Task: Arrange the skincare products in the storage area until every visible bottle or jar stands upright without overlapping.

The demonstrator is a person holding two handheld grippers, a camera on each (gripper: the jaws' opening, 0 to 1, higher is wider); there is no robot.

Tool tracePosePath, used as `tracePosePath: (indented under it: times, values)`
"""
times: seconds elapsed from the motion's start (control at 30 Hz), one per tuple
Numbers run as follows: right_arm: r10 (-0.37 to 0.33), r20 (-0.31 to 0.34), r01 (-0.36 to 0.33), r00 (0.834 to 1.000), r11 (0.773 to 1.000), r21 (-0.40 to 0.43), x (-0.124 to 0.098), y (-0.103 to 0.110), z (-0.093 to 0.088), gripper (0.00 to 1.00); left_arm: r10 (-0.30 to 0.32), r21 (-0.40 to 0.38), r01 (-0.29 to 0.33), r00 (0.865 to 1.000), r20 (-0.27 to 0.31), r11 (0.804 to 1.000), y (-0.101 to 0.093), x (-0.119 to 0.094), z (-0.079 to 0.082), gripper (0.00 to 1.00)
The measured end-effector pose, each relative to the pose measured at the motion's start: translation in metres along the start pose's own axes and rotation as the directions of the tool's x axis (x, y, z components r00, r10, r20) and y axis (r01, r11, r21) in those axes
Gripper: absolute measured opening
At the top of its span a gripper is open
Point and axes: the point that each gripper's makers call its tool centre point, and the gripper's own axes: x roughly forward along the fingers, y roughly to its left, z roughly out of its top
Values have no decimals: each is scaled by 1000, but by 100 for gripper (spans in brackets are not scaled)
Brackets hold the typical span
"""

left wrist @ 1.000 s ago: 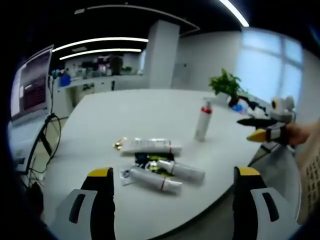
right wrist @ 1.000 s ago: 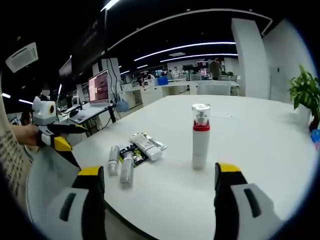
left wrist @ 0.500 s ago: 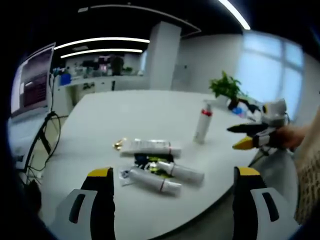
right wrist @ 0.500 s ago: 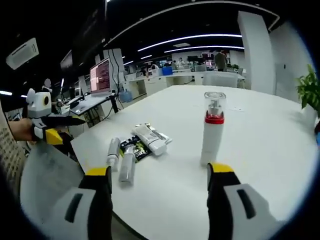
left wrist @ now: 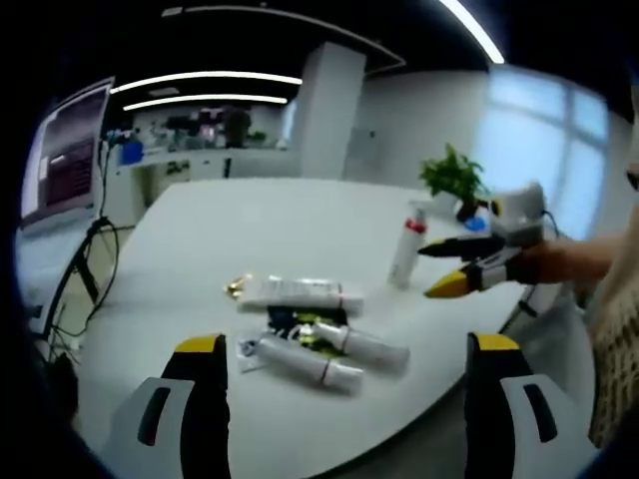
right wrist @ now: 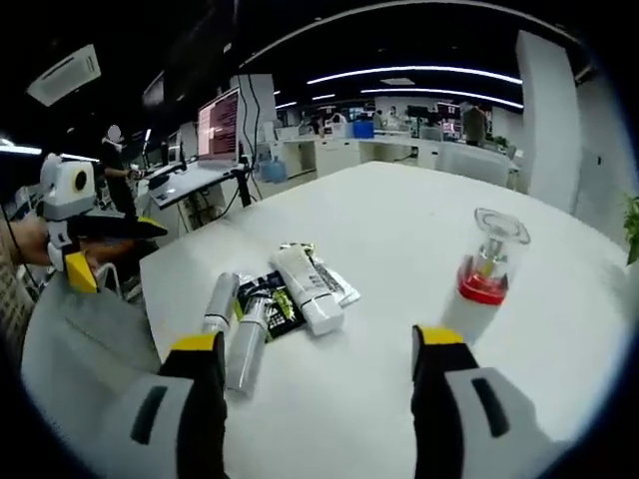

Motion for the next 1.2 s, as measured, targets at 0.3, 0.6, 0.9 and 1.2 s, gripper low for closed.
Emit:
tracePosePath:
  times: [0.3,0.6,0.9,1.2]
  values:
    - [67,-42,-71,997,991,-112,37,6,16,74,4,-20,-4,1000,2,1000,3,1,0,97]
    - [110,-150,-137,982,973,-186,79,11,13,70,13,-35,-13,1000,-4,999,5,1,-1,96]
    - [153,-241,-205,958,957,-207,117,17,5,66,20,-50,-20,1000,-6,999,7,1,-2,95]
    - [184,-294,-260,938,935,-243,150,28,0,59,9,-58,-10,1000,-19,998,6,2,-5,94]
